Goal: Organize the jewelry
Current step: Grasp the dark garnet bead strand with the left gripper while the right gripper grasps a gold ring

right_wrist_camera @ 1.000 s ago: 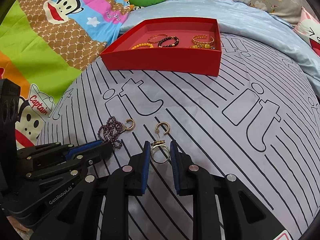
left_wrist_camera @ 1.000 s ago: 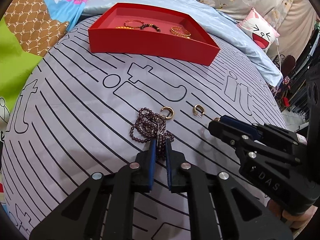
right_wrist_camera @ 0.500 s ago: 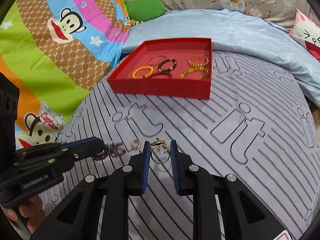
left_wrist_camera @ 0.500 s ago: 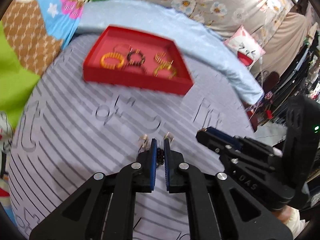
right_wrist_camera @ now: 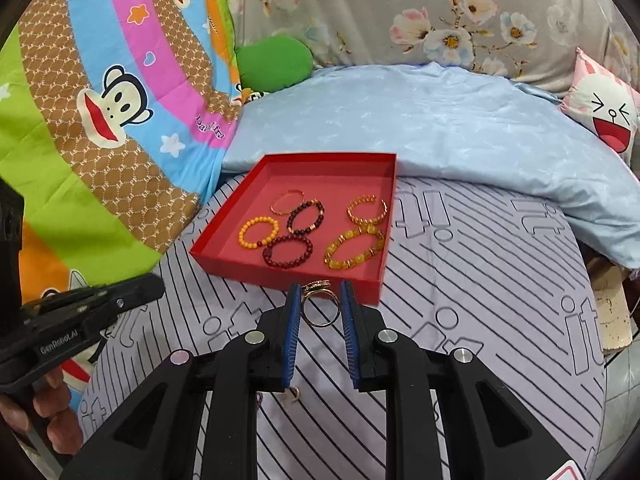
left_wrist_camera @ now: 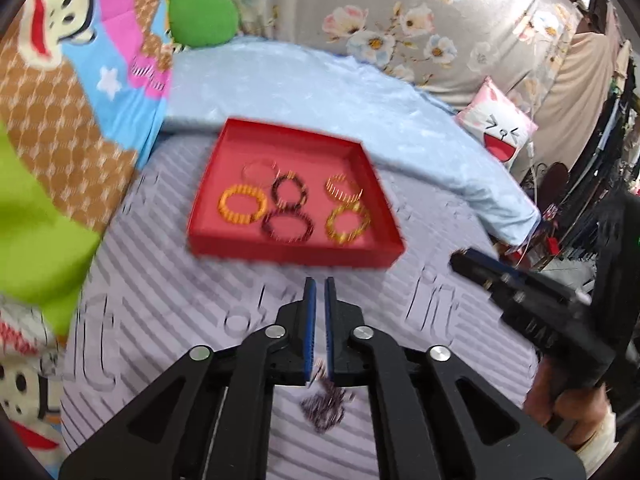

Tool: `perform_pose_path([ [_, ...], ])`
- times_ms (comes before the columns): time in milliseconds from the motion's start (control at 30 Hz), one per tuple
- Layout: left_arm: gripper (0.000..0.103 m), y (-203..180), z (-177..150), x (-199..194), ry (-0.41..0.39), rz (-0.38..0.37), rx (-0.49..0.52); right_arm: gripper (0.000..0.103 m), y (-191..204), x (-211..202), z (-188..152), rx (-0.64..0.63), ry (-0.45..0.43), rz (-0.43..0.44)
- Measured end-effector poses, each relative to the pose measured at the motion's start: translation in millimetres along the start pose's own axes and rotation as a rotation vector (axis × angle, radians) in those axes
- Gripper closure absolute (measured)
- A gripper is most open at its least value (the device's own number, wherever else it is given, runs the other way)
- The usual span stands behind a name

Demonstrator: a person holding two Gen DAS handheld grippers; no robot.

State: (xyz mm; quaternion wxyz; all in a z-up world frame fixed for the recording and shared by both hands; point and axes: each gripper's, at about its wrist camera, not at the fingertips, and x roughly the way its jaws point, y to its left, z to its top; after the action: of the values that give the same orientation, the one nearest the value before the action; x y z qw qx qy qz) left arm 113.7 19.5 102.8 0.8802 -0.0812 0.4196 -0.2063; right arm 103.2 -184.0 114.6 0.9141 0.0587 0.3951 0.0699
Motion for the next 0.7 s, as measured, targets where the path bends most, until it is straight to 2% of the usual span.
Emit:
perform_pose_path([
  [33,0.078,0.8,-10.4,3.5,0.022,0.004,-0.002,0.084,-2.6,1.2,-5.7,0.01,0.013,0.0],
  [100,0.066,0.5,-31.2,9.9,0.056,0.023,-0.003,0.084,-7.4,1.6,-17.4,0.029,0.036,0.001],
  [133,0.065,-1.1,-42.9,13.8,0.075,0.025,0.002,0.084,-8.9,1.8,-22.0,0.038,0.046,0.002],
  [300,0.065,-4.7,-84.9,43.2,0.189,0.038,-0.002,0.084,-12.2,1.7,-39.3,0.054,0.081,-0.001],
  [467,0.065,-6.5,-93.3,56.6,0.201,0.04,-0.006,0.084,-14.8,2.1,-49.6,0.068,0.095,-0.004],
  [600,0.066,-11.1,-93.4,59.3,0.175,0.05,0.029,0.084,-15.0,4.8,-51.9,0.07,0.103,-0.002],
  [667,0.071,-11.9,-93.7,59.7,0.173,0.046,0.04,0.084,-14.4,5.7,-52.8,0.069,0.106,0.0],
  [700,0.078,-11.9,-94.2,59.8,0.177,0.034,0.043,0.084,-14.3,6.3,-53.4,0.068,0.107,0.0],
])
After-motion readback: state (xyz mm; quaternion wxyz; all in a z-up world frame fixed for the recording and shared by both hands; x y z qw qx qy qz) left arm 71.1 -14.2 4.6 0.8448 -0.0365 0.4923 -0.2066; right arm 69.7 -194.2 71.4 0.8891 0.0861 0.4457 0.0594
